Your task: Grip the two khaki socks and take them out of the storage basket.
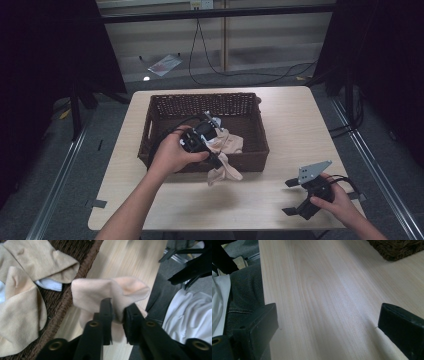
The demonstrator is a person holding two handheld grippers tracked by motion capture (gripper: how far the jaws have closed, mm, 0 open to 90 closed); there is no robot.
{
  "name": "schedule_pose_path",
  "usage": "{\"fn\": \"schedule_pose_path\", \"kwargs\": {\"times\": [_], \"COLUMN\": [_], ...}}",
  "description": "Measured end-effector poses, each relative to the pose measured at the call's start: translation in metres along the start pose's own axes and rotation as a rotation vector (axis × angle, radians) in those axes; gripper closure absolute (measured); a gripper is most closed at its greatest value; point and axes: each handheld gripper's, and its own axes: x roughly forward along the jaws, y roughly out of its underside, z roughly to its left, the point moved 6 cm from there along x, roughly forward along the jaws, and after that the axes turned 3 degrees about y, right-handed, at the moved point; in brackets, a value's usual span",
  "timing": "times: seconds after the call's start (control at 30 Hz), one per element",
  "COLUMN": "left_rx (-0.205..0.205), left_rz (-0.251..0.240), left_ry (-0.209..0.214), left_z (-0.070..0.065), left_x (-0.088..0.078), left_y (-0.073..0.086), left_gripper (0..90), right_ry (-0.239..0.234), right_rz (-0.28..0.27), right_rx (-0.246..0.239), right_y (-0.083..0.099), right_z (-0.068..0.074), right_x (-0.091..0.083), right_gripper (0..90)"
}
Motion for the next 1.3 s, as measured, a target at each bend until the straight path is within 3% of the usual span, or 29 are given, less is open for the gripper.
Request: {"fn": "schedule_pose_path", "kwargs": {"times": [0.13,0.33,0.4,0.6,0.7,0.8,1.07,1.3], "left_rx": [0.011,0.010,0.008,0.023,0.029,0.020,-0.014,-0.041], "left_rz": [0.020,-0.011,-0.008,-0.050,-0.056,-0.068,-0.094,-0.066], "left_ry": [0.018,-0.026,-0.026,-0.033,-0.065,-0.071,-0.144,-0.184], "left_z": [-0.002,0.000,0.000,-0.001,0.002,0.006,0.028,0.052], "left_x": [0.002,-0.007,-0.009,-0.013,-0.016,-0.020,-0.029,-0.022], "left_y": [0.001,-0.001,-0.001,-0.006,-0.008,-0.010,-0.013,-0.010], "left_gripper": [69.0,45.6,45.4,29.1,18.5,14.7,11.2,8.4], "right_ry": [0.000,-0.003,-0.002,-0.004,-0.005,-0.004,-0.006,-0.006], "right_rz": [-0.001,0.003,0.003,0.004,0.004,0.004,0.005,0.005], "right_rx": [0.002,0.001,0.000,0.001,0.001,0.000,0.001,0.000], "right_y": [0.000,0.000,0.000,0.000,0.000,0.000,0.000,0.000], "right_z": [0.000,0.001,0.000,0.001,0.001,0.001,0.001,0.001], "right_x": [0.000,0.000,0.000,0.000,0.000,0.000,0.000,0.000], "right_gripper": [2.5,2.5,2.5,2.5,2.5,2.5,2.5,2.5]}}
